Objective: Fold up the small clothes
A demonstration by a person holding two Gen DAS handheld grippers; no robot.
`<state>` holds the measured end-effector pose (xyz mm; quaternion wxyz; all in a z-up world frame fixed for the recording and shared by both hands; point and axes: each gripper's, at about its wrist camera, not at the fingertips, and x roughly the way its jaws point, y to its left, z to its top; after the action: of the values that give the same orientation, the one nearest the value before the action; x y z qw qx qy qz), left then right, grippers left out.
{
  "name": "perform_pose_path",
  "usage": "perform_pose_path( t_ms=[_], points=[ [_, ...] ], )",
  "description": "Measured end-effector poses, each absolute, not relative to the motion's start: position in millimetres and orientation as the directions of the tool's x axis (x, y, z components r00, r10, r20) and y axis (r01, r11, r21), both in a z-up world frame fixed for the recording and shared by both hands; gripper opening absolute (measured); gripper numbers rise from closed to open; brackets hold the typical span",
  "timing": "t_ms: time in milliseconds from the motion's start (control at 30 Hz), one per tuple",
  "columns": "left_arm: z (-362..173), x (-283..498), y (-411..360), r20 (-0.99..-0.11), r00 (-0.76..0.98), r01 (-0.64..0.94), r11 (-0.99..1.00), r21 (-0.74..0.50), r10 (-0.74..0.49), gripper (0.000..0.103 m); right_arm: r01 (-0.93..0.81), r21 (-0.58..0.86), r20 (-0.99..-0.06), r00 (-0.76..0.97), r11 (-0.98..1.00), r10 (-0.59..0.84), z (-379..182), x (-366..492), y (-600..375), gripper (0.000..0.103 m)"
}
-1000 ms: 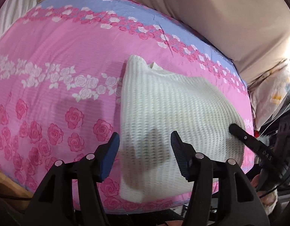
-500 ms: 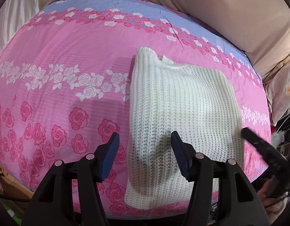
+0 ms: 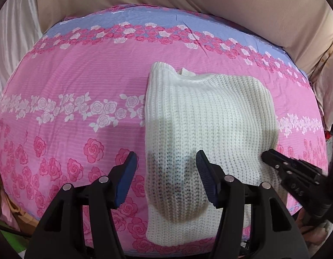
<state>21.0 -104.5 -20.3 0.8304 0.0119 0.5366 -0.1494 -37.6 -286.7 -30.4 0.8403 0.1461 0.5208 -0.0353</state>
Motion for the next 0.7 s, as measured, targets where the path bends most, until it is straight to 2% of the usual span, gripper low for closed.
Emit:
perform_pose_path(
  t_ms=[133, 267, 400, 467, 500, 533, 600, 700],
  points=[
    [-21.5, 20.3, -102.8, -0.896, 0.387, 0.258, 0.959, -0.120, -0.217, 0.055, 0.177, 0.226, -0.854, 0.508, 0.958, 0.108, -3.8, -45.2, -280.4, 0.013],
    [-24.5, 20.1, -102.8, -0.901, 0.377, 0.261, 0.958, -0.118, -0.214, 0.055, 0.209, 0.180, -0.907, 0.413, 0.961, 0.080, -46.7, -40.0, -284.1, 0.011],
    [-20.7, 17.9, -101.4, -0.894, 0.387, 0.274, 0.954, -0.124, -0.227, 0.055, 0.257, 0.273, -0.870, 0.477, 0.927, 0.124, -24.4, -52.5, -296.0, 0.013],
    [-19.3, 19.2, -97.4, -0.884, 0.390, 0.267, 0.950, -0.159, -0.258, 0.057, 0.280, 0.287, -0.851, 0.514, 0.916, 0.109, -13.8, -59.7, -304.5, 0.034],
    [-20.2, 21.2, -93.6, -0.879, 0.383, 0.257, 0.947, -0.192, -0.283, 0.065, 0.306, 0.284, -0.845, 0.527, 0.909, 0.086, -12.5, -62.3, -311.6, 0.060],
    [-22.5, 23.8, -90.0, -0.877, 0.372, 0.244, 0.943, -0.225, -0.305, 0.069, 0.326, 0.288, -0.845, 0.529, 0.900, 0.079, -14.3, -63.7, -317.8, 0.063],
    [-29.3, 28.1, -81.9, -0.870, 0.346, 0.208, 0.933, -0.294, -0.351, 0.069, 0.355, 0.317, -0.863, 0.493, 0.879, 0.112, -27.4, -62.4, -328.8, 0.063],
    [-37.1, 30.5, -79.0, -0.878, 0.323, 0.174, 0.935, -0.310, -0.352, 0.069, 0.393, 0.351, -0.869, 0.474, 0.850, 0.141, -40.3, -65.8, -334.3, 0.063]
  ],
)
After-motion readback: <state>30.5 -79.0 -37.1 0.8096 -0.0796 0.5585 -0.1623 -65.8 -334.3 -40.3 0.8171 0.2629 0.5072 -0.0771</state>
